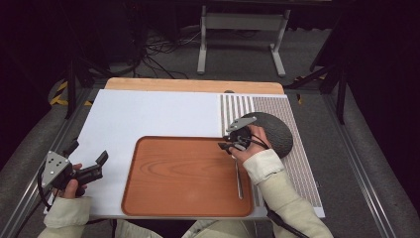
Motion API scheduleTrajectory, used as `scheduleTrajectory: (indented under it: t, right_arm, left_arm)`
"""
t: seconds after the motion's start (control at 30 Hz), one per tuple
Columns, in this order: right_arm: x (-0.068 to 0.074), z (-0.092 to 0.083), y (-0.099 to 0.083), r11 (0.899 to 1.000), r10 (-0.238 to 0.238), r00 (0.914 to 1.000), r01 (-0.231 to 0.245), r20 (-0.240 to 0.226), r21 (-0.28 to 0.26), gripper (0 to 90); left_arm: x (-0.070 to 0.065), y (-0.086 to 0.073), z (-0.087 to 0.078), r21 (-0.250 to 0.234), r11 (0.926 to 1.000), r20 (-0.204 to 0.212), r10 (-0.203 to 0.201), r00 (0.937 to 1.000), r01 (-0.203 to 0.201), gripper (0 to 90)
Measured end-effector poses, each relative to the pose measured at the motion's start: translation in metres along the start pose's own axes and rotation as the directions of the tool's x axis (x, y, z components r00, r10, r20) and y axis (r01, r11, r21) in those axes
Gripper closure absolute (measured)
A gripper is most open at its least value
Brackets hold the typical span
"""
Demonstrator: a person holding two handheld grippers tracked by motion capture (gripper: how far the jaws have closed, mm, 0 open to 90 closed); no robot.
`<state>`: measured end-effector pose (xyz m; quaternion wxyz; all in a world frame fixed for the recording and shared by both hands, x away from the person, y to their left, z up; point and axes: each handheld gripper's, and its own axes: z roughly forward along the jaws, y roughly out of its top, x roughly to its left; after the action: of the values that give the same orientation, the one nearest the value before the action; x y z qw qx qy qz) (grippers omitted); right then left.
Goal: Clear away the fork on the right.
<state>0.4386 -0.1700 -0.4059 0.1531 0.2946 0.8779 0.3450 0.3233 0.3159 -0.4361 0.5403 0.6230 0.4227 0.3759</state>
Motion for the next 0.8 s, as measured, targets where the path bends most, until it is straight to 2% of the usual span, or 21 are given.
scheduleTrajectory:
  t: [0.03, 0.07, 0.1, 0.17, 0.27, 0.43, 0.6, 0.63, 0.67, 0.8]
  right_arm:
    - [0.001, -0.001, 0.001, 1.000, 0.000, 1.0000, 0.000, -0.005, -0.007, 51.6]
    - [0.001, -0.001, 0.001, 1.000, 0.000, 1.0000, 0.000, -0.005, -0.007, 51.6]
    - [0.001, -0.003, 0.002, 1.000, -0.001, 1.0000, 0.001, -0.008, -0.017, 44.1]
    - [0.002, -0.007, 0.003, 0.998, -0.002, 0.9999, 0.001, -0.014, -0.055, 31.7]
    - [0.003, -0.014, 0.003, 0.994, -0.024, 0.9996, 0.022, -0.018, -0.112, 22.5]
    - [0.002, -0.032, 0.002, 0.982, -0.066, 0.9978, 0.063, -0.008, -0.176, 16.3]
    - [0.000, -0.048, -0.005, 0.970, -0.058, 0.9983, 0.056, -0.003, -0.236, 15.1]
    - [0.000, -0.053, -0.007, 0.966, -0.055, 0.9985, 0.053, 0.002, -0.251, 14.6]
    - [-0.002, -0.061, -0.012, 0.956, -0.050, 0.9987, 0.052, 0.012, -0.287, 14.3]
    - [-0.007, -0.075, -0.027, 0.934, -0.019, 0.9996, 0.025, 0.022, -0.356, 14.3]
  left_arm:
    - [0.000, 0.000, 0.000, -0.001, 1.0000, -0.001, -0.003, 1.0000, 0.003, 0.0]
    - [0.000, 0.000, 0.000, -0.001, 1.0000, -0.001, -0.003, 1.0000, 0.003, 0.0]
    - [0.000, 0.000, 0.000, -0.003, 1.0000, -0.002, -0.004, 1.0000, 0.004, 0.0]
    - [0.000, 0.000, 0.000, -0.005, 1.0000, -0.003, -0.004, 1.0000, 0.004, 0.0]
    - [0.000, 0.000, 0.000, -0.002, 1.0000, -0.002, -0.001, 1.0000, 0.001, 0.0]
    - [0.000, 0.000, 0.000, 0.000, 1.0000, -0.002, -0.002, 1.0000, 0.002, 0.0]
    - [0.000, 0.000, 0.000, -0.002, 1.0000, -0.003, -0.002, 1.0000, 0.002, 0.0]
    - [0.000, 0.000, 0.000, -0.001, 1.0000, -0.002, -0.002, 1.0000, 0.002, 0.1]
    - [0.000, 0.000, 0.000, 0.001, 1.0000, -0.002, -0.001, 1.0000, 0.001, 0.0]
    - [0.000, 0.000, 0.000, 0.001, 1.0000, -0.002, -0.001, 1.0000, 0.001, 0.0]
